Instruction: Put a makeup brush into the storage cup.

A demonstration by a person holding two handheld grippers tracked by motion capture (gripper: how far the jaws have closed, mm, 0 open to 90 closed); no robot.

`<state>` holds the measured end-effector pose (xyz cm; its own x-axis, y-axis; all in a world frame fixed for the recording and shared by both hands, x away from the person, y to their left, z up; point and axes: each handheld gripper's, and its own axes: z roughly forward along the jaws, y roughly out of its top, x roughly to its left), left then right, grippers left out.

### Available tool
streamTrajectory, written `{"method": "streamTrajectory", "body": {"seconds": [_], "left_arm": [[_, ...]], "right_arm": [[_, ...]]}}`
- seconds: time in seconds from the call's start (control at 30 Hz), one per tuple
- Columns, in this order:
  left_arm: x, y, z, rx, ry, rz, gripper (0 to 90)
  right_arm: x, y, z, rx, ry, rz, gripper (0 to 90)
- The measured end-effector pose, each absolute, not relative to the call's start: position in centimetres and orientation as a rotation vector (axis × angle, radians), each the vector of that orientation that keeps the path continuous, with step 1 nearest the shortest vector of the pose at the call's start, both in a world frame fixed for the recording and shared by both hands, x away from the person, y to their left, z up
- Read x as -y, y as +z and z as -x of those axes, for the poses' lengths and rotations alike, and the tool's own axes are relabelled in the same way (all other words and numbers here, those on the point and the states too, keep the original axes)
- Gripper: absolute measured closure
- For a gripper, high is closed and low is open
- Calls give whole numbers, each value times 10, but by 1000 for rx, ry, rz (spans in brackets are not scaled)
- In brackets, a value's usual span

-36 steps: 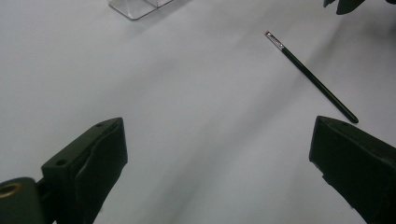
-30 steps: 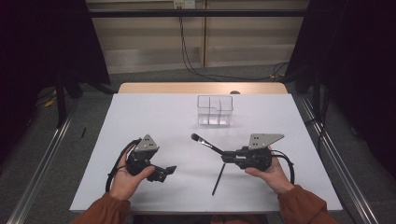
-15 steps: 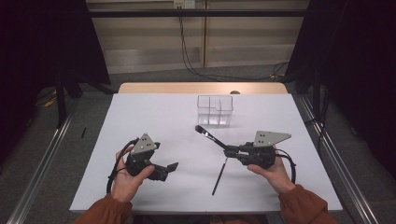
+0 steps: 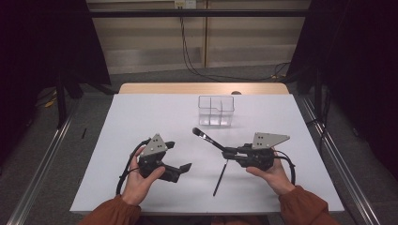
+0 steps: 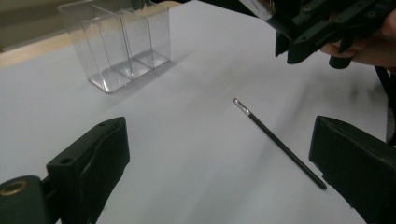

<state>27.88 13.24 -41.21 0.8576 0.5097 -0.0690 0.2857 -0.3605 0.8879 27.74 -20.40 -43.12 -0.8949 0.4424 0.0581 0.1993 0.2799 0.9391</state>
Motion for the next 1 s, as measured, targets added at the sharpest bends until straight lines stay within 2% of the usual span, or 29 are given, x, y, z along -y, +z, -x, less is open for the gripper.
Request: {"method": "streamTrajectory", "body": {"seconds": [0.4,0.53,0.73,1.0], "left_arm": [[-105,-408,-292,-595,242,-1905,55],[-99,-410,-293,-542,184,-1904,76],[-93,-409,-291,-529,189,-1889,110],[-81,-412,-294,-517,180,-1895,224]], "right_arm": [[199,-432,-278,-2339,1663,-585,800],[199,-432,-278,-2337,1663,-583,800],[199,-431,-278,-2323,1671,-589,800],[195,-434,-278,-2341,1669,-565,800]]}}
